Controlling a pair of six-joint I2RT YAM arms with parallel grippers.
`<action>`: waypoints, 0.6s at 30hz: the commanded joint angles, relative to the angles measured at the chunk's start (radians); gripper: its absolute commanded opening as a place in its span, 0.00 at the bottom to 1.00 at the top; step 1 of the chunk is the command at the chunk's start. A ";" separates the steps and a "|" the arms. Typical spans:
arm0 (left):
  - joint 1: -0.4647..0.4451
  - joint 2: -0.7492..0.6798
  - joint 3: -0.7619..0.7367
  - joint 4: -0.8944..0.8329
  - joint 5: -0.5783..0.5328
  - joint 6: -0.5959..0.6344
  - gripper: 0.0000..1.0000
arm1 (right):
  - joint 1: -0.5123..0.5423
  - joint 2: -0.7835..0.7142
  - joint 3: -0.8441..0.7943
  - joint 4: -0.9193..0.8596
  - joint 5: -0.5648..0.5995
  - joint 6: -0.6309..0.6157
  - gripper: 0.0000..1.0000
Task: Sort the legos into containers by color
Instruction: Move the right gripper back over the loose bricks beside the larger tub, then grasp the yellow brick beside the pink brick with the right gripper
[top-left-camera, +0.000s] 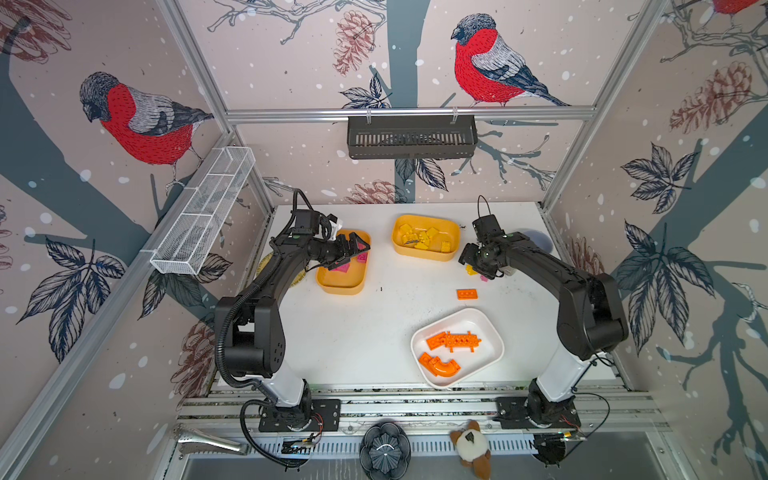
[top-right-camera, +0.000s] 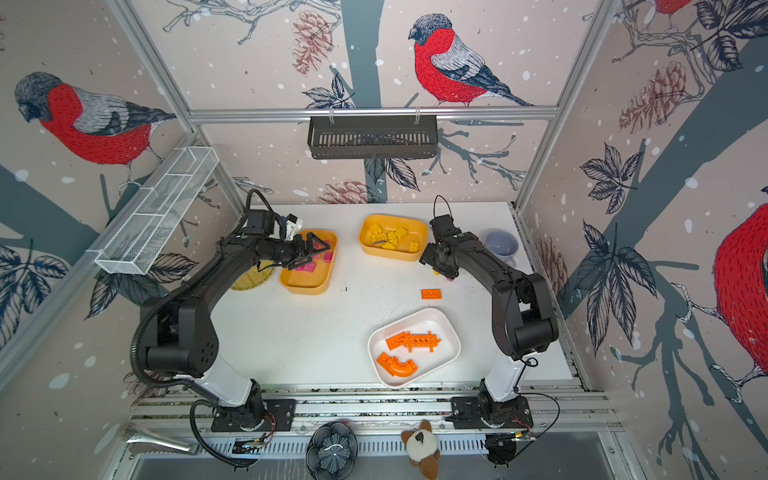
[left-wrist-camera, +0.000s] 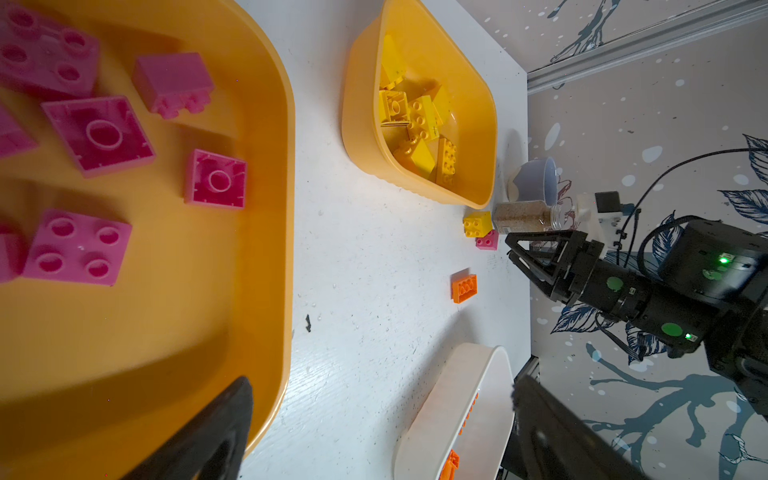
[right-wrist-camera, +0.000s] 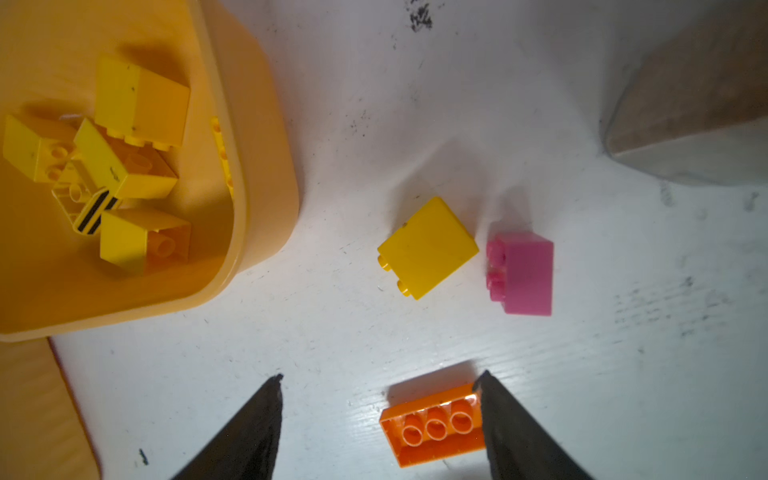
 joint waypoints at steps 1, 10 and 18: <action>-0.002 0.004 0.010 0.002 0.019 0.018 0.97 | -0.008 0.025 -0.005 0.027 0.014 0.276 0.73; -0.002 0.004 0.017 -0.017 0.009 0.038 0.97 | -0.035 0.131 0.079 0.004 0.030 0.377 0.71; -0.002 0.007 0.022 -0.031 0.004 0.055 0.97 | -0.058 0.205 0.110 0.002 0.028 0.369 0.66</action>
